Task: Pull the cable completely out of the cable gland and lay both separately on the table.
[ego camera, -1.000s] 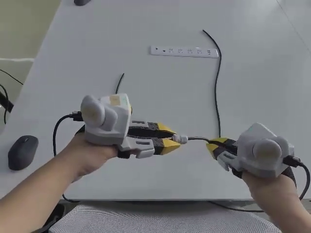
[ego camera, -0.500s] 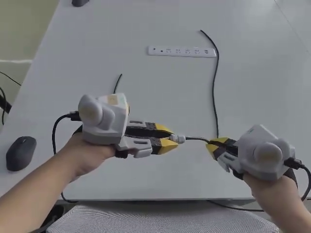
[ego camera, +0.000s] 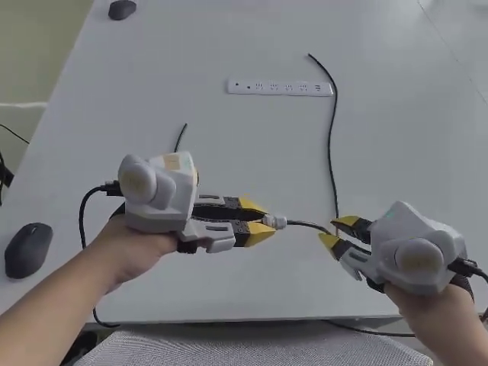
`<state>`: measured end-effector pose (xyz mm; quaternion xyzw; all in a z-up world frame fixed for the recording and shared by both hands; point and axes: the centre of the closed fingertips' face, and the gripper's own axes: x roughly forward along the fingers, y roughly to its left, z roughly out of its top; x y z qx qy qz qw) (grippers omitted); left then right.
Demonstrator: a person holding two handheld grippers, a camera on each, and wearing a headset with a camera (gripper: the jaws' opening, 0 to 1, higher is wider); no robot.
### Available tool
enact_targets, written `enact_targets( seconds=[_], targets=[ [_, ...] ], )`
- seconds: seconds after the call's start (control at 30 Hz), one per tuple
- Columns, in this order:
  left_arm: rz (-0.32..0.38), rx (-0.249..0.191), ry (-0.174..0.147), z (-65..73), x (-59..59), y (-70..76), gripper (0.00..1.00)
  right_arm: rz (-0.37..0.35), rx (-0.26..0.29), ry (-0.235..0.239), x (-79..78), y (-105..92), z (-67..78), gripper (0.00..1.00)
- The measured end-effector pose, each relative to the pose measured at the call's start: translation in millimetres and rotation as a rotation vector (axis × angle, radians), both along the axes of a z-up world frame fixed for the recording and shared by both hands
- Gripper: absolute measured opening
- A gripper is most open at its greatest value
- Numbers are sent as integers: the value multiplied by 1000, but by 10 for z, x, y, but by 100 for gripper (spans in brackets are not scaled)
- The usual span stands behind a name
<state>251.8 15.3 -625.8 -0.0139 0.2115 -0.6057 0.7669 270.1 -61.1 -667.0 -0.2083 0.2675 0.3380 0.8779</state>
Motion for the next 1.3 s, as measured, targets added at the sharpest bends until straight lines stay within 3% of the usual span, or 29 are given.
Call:
enact_targets(
  seconds=[0.2, 0.27, 0.4, 0.5, 0.6, 0.8, 1.3],
  targets=[
    [-3, 9, 0, -5, -13, -9, 15, 82, -16, -22, -54, 242, 177, 15],
    [-1, 9, 2, -3, -9, -12, 15, 142, -75, -66, -55, 318, 218, 14],
    [-3, 11, 2, -3, 5, -18, 15, 209, -154, -103, -82, 412, 203, 12],
    [1, 7, 7, 5, 14, -19, 15, 218, -162, -116, -86, 456, 222, 10],
    [3, 11, 4, 4, 28, -14, 15, 247, -196, -159, -68, 509, 292, 9],
    [3, 11, 4, -5, 32, -22, 15, 287, -207, -163, -94, 600, 304, 5],
    [7, 12, 1, -4, 40, -34, 15, 273, -192, -143, -77, 585, 268, 1]
  ],
)
